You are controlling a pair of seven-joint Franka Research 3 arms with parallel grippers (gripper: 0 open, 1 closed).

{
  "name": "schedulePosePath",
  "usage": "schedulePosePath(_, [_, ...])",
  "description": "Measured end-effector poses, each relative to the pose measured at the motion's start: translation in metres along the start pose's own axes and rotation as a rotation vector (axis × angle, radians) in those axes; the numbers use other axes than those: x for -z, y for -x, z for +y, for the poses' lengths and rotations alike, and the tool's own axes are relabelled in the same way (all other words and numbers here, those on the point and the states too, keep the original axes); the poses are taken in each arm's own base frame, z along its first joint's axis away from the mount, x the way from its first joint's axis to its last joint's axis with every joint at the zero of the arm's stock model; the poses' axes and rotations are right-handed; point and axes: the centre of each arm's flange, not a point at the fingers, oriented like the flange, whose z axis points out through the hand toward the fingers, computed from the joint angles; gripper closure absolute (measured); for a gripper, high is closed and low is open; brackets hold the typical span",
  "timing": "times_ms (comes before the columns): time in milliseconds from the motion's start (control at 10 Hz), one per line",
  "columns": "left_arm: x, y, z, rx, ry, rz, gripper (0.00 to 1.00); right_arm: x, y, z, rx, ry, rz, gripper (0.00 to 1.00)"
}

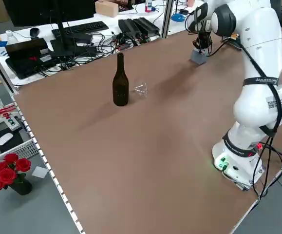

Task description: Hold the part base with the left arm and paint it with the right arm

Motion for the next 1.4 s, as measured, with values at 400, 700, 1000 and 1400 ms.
schedulePosePath(400, [0.0, 0.0, 0.0, 0.0, 0.0, 0.0, 0.97, -0.035, 0.005, 0.059, 0.09, -0.046, 0.027, 0.96])
schedulePosePath(700, [0.0, 0.0, 0.0, 0.0, 0.0, 0.0, 0.97, -0.041, 0.007, 0.105, 0.155, -0.059, 0.029, 0.96])
schedulePosePath(1000, [0.0, 0.0, 0.0, 0.0, 0.0, 0.0, 0.97, -0.055, 0.008, 0.15, 0.223, -0.026, 0.044, 0.96])
schedulePosePath(1400, [0.0, 0.0, 0.0, 0.0, 0.0, 0.0, 0.97, -0.065, 0.009, 0.181, 0.293, 0.004, 0.053, 0.96])
